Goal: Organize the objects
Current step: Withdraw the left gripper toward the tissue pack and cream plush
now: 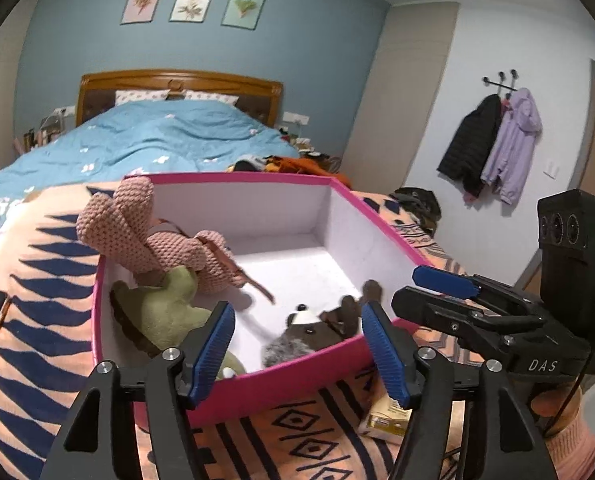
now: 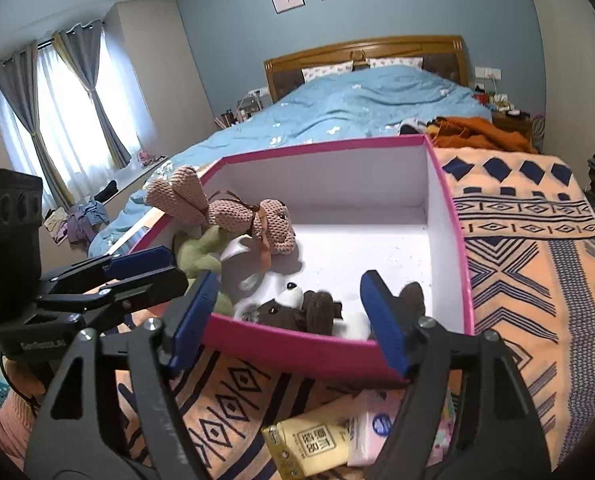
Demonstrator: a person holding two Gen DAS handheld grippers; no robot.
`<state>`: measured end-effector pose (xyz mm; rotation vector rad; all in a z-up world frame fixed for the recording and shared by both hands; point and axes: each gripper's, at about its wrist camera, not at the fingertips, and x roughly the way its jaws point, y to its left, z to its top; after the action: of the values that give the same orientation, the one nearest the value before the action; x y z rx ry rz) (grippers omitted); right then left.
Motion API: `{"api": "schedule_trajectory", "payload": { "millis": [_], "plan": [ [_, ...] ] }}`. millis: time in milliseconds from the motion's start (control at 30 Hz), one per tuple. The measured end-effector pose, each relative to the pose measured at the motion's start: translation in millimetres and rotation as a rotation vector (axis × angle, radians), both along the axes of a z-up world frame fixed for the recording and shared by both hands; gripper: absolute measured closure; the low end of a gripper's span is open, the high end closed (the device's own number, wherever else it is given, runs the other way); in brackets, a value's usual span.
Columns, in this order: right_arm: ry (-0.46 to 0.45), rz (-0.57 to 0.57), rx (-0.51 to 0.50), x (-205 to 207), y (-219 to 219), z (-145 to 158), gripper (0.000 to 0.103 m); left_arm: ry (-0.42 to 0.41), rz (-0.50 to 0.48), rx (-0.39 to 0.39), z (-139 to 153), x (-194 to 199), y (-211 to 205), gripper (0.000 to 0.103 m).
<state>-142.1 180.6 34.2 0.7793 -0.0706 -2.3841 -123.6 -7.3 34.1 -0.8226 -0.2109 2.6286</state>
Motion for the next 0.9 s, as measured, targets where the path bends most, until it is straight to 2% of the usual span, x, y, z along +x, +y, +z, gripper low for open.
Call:
{"api": "schedule_trajectory", "payload": {
  "millis": [133, 333, 467, 633, 900],
  "plan": [
    [0.021, -0.008, -0.002, 14, 8, 1, 0.027, 0.030, -0.033, 0.007, 4, 11, 7, 0.029],
    [0.029, -0.039, -0.020, 35, 25, -2, 0.023, 0.060, -0.093, 0.000, 4, 27, 22, 0.028],
    [0.036, -0.079, -0.005, 47, 38, -7, 0.023, 0.050, -0.141, -0.002, 0, 34, 36, 0.028],
    [0.001, -0.134, 0.016, 56, 59, -20, 0.023, 0.015, -0.207, -0.023, -15, 43, 58, 0.028],
    [-0.126, -0.225, 0.004, 57, 103, -49, 0.023, -0.042, -0.280, -0.079, -38, 50, 87, 0.028]
  ]
}}
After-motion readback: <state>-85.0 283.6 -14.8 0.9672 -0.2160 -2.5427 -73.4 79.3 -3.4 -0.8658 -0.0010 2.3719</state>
